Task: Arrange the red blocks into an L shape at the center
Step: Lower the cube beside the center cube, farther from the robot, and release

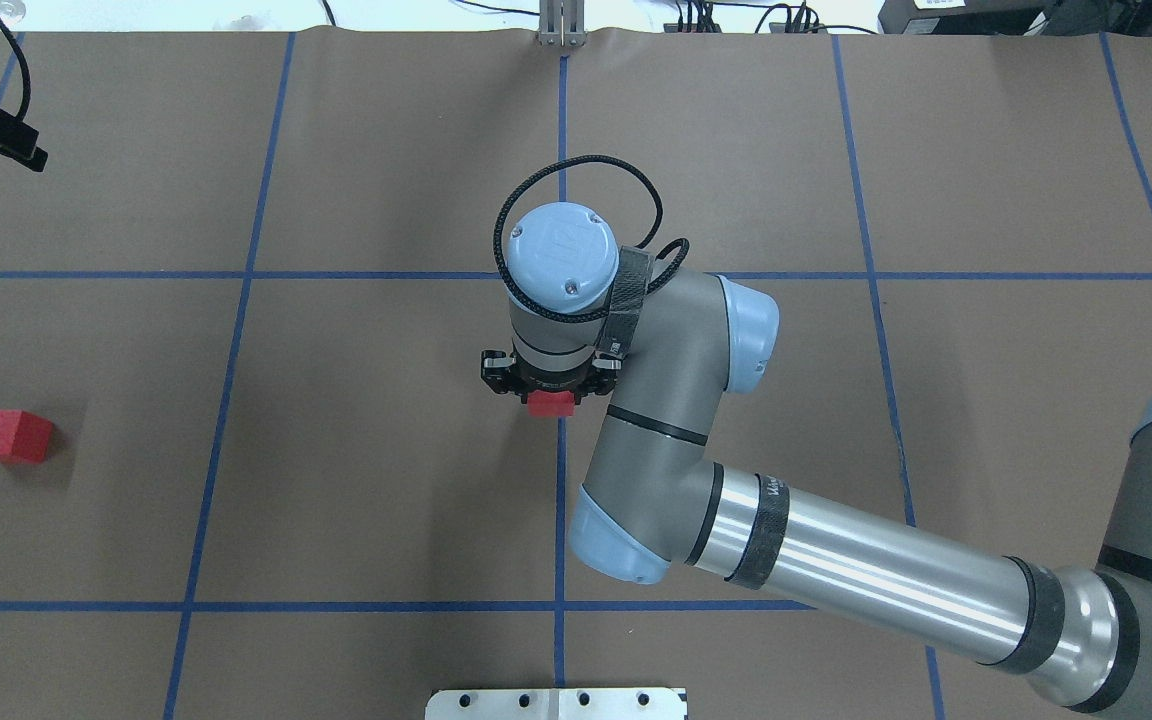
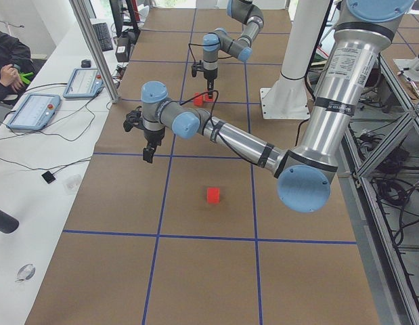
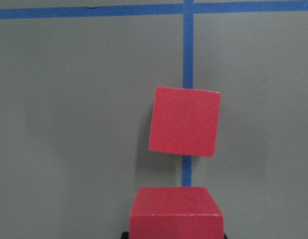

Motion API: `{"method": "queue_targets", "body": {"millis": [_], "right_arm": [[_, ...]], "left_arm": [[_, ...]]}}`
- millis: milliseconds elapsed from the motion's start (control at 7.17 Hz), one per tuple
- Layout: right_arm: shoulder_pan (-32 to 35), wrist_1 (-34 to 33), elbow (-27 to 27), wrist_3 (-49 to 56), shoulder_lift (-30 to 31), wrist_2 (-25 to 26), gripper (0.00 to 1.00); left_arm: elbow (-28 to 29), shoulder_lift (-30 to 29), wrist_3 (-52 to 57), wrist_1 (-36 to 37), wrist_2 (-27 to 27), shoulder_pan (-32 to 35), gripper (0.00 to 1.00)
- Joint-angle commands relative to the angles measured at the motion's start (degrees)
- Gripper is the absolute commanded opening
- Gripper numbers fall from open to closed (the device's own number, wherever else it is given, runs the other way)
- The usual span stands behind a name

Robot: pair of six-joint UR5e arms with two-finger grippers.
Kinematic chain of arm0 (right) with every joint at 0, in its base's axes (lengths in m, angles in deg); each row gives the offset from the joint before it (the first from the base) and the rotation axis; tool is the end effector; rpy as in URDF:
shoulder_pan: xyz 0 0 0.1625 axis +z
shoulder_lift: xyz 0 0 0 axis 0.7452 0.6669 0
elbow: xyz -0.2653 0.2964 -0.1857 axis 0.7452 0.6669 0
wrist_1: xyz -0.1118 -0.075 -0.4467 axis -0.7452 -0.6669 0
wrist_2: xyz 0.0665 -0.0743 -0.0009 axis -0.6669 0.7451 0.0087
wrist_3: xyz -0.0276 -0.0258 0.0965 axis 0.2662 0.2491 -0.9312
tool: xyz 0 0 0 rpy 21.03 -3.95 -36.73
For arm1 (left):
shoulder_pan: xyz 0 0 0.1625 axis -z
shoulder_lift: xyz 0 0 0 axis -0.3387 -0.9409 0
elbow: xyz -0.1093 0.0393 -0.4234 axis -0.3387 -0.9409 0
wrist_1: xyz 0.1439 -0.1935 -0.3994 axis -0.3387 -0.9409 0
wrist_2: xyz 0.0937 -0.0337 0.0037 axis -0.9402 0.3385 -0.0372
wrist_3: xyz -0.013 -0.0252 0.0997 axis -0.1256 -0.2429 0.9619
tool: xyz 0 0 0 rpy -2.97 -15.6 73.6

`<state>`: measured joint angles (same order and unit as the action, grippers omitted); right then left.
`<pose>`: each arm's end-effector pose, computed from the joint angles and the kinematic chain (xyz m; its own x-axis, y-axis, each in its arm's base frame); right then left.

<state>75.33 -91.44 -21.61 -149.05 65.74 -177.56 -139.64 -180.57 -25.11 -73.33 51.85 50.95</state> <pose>-0.6636 -0.4525 0.1427 0.6812 0.0088 0.7320 -0.0139 0.9999 0.0009 0.1491 -0.6460 0.4259 0.7187 0.2071 -0.6637 -0.0080 0.9570 0.2900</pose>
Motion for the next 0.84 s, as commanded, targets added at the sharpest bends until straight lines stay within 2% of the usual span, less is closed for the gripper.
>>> {"method": "queue_targets", "body": {"millis": [0,279,698], "right_arm": [[0.0,0.2,0.6,0.0,0.1,0.5,0.00],[0.1,0.5,1.1,0.2,0.1,2.6,0.00],[0.1,2.8,2.8,0.2,0.1,3.1,0.00]], "left_arm": [[0.6,0.0,0.0,-0.1,0.0,0.0,0.99],[0.6,-0.1,0.0,-0.1,0.0,0.0,0.99],[0.6,0.0,0.0,-0.1,0.0,0.1,0.99]]}}
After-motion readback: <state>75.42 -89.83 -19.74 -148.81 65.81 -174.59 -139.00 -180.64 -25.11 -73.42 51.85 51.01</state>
